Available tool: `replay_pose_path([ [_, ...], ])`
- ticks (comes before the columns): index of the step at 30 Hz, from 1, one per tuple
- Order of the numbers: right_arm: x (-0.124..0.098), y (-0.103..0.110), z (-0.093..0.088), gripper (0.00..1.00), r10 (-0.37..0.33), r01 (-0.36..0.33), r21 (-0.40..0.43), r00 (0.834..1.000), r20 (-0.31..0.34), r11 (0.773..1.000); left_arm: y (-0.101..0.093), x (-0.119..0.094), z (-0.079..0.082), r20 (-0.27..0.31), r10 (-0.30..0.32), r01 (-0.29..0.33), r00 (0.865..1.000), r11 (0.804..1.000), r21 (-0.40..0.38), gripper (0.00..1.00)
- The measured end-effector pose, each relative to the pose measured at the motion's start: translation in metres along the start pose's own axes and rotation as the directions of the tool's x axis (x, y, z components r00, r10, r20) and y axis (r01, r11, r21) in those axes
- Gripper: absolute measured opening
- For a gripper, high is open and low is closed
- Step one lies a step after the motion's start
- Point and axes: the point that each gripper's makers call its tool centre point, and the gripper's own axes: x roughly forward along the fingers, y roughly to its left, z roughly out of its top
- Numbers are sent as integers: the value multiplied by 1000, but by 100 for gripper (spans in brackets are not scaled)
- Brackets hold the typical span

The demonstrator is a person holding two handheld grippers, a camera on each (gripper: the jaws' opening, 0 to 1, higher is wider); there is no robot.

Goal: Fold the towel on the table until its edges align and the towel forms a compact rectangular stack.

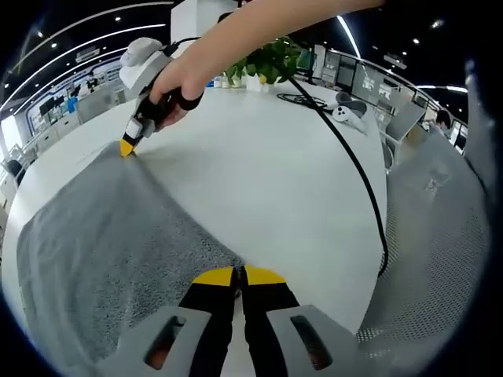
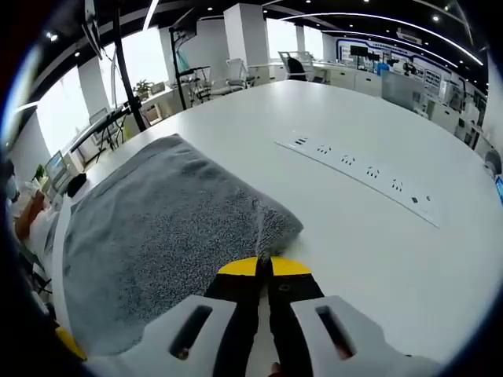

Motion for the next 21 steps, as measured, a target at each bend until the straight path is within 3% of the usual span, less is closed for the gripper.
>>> replay_pose_path([
  [12, -49, -53, -34, 1, -87, 88, 27, 996, -29, 996, -48, 31, 48, 105, -120, 115, 987, 992, 52, 3],
  [21, -79, -84, -59, 1, -131, 133, 52, 990, -43, 990, -80, 50, 72, 109, -201, 188, 973, 975, 122, 3],
])
